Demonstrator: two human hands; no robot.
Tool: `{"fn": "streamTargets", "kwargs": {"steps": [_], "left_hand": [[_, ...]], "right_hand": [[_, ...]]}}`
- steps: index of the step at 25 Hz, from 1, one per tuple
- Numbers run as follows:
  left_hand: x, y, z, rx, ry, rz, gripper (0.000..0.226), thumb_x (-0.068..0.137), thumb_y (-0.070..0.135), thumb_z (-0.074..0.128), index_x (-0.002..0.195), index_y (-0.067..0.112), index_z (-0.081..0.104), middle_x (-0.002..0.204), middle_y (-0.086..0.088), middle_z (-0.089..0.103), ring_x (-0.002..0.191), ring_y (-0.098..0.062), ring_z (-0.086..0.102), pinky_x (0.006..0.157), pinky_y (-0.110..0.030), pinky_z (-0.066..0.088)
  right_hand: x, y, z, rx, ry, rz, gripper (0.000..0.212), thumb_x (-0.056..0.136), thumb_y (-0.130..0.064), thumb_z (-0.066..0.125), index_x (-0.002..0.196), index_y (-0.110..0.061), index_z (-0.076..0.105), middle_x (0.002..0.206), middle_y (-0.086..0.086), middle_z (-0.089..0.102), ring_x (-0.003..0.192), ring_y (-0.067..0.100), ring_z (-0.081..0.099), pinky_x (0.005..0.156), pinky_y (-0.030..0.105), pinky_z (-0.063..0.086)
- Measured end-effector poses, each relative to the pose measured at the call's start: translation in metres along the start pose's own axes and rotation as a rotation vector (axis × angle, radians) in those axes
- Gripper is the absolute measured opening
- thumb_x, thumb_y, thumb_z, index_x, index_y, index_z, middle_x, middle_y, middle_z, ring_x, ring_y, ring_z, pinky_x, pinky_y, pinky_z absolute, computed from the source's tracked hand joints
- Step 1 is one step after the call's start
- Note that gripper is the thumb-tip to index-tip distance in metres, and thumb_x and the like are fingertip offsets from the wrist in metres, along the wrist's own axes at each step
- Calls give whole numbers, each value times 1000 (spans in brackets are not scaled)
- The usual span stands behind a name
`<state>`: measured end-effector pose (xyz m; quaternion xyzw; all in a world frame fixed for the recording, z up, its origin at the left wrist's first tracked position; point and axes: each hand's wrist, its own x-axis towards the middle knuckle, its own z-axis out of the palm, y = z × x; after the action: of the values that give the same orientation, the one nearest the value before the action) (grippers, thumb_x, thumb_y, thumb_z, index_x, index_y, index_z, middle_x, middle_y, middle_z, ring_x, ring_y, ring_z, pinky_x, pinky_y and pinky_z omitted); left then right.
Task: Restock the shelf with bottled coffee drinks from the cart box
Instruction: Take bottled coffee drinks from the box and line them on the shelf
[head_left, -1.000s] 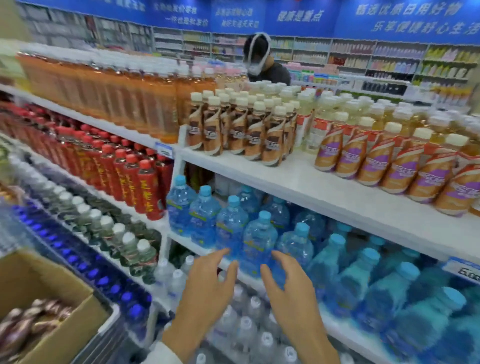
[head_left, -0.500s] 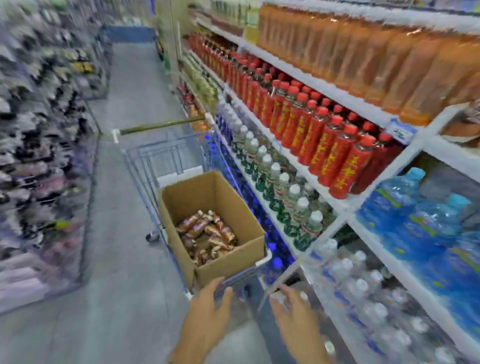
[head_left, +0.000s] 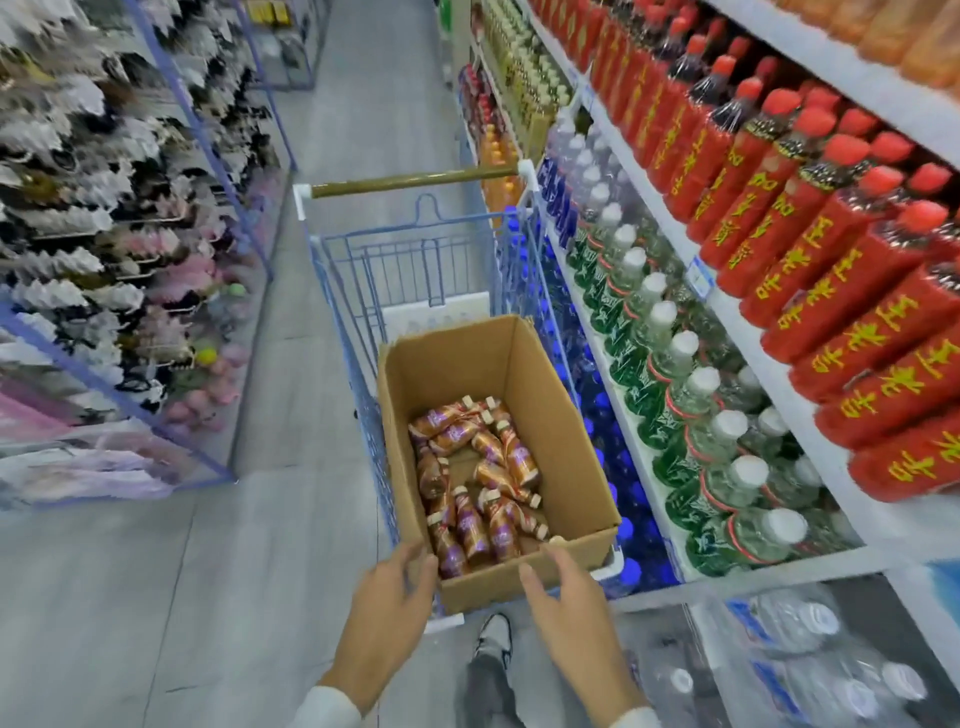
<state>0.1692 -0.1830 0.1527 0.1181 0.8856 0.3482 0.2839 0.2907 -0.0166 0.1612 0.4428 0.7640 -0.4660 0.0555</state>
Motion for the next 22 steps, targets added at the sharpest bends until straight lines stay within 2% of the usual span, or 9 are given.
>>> {"fn": "streamTargets", "kwargs": {"steps": [2,6,8,10,12,15,18,20,22], "left_hand": [[23,15,-1,-10,27,-8,16,100,38,52,115,35,59,107,19,64,105,-10,62,90,-29,50],[80,28,18,-40,13,-104,21,100,37,54,119,32,61,105,15,65,101,-9,62,89,-26,50],[112,28,40,-107,-41,-177,25,100,34,55,122,24,62,110,10,67,106,-12,63,90,-26,48],[156,24,70,-143,-111,-323,32,100,35,55,124,16,63,118,1,68,110,-21,63,93,-28,47],[202,9,110,-194,-190,-554,47,99,41,52,133,9,58,131,-11,64,120,-31,58,105,-34,44],[254,-17,159,-279,-211,-844,73,98,54,42,147,0,41,150,-18,46,135,-37,44,116,-38,32],[290,-49,196,-24,-316,-854,89,88,64,35,154,4,28,153,-20,40,138,-39,41,117,-41,30],[296,-58,215,167,-375,-790,83,88,52,49,149,0,29,147,-20,48,133,-40,47,112,-43,37],[301,-63,235,257,-362,-779,77,91,43,58,147,-3,30,148,-21,45,134,-41,44,112,-48,37]], "right_hand": [[31,-7,-3,20,-42,-22,46,99,-47,53,142,-29,49,138,-11,55,125,11,51,100,26,42],[87,-14,-9,-12,-76,20,43,99,-39,58,138,-24,55,136,-6,60,121,13,56,102,31,46],[103,-16,-14,-44,-91,67,41,99,-36,58,137,-21,57,133,-5,61,118,13,57,98,26,45],[121,-14,-14,-87,-92,94,36,99,-33,59,134,-22,58,128,-7,62,109,7,55,88,15,40],[134,-8,-9,-83,-96,151,35,98,-32,61,132,-24,59,125,-8,63,107,5,56,84,9,38],[146,2,1,-76,-89,262,41,95,-35,65,134,-26,59,129,-9,64,120,11,59,101,25,43],[152,6,7,-96,-65,319,39,91,-31,71,129,-29,62,122,-15,62,121,8,56,98,18,38],[155,5,11,-129,-59,359,39,89,-31,73,126,-32,63,121,-15,62,121,8,57,92,11,32],[163,2,15,-161,-87,393,42,90,-37,71,129,-39,58,125,-18,59,125,6,54,93,8,30]]}}
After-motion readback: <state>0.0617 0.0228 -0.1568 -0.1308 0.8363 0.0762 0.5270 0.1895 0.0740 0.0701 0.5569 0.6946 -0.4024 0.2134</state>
